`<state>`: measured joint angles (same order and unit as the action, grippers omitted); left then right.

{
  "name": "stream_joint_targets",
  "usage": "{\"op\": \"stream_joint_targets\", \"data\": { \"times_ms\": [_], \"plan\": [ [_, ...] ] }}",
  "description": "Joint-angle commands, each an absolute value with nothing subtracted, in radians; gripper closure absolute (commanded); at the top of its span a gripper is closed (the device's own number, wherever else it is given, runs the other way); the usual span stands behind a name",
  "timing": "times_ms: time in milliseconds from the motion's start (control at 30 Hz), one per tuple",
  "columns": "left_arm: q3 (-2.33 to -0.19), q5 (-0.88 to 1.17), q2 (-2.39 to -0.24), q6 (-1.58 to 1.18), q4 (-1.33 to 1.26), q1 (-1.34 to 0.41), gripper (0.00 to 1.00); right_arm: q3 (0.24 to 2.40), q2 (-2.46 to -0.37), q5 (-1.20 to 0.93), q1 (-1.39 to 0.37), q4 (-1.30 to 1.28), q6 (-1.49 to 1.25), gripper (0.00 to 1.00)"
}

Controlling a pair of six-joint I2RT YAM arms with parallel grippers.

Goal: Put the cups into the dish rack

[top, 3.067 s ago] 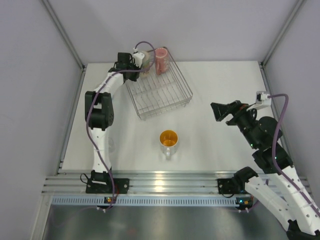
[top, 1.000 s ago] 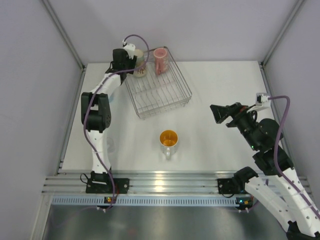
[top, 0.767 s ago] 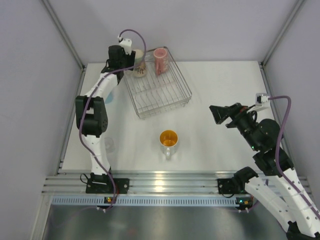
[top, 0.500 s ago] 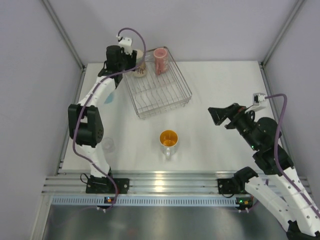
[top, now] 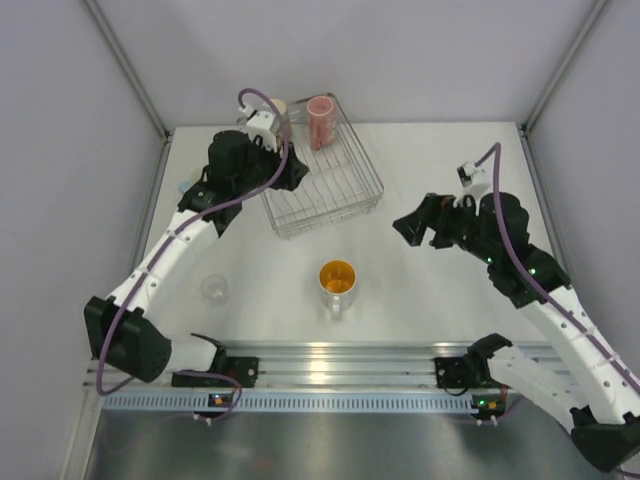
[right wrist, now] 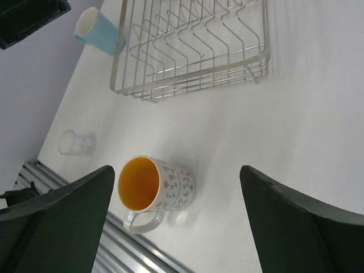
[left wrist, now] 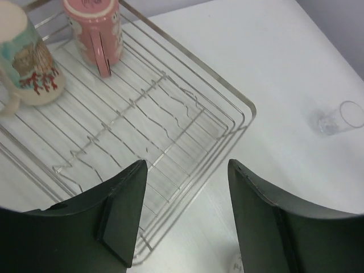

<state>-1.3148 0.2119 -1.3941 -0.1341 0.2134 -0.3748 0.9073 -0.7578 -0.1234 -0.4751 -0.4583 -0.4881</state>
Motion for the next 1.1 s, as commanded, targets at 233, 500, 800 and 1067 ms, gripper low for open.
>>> {"op": "stream_joint_targets", "data": {
  "times_ms": [233, 500, 800, 1067],
  "plan": [
    [-1.056, 0.301, -1.086, -0.299, 0.235, -0.371, 0.32, 1.069, -1.021, -0.058, -0.685, -0.543, -0.502, 0.11],
    [-0.954, 0.431, -0.953, -0.399, 0.233, -0.371, 0.02, 1.161, -1.23, -0.005, -0.851, -0.589, -0.517, 0.12],
    [-0.89, 0.344, -0.828, -0.391, 0.238, -0.37, 0.04, 1.203, -1.368, 0.023, -0.89, -0.592, -0.512, 0.21],
    [-0.865, 0.288, -0.799, -0.434, 0.219, -0.37, 0.06, 1.239, -1.476, 0.006, -0.902, -0.604, -0.479, 0.38]
  ]
}}
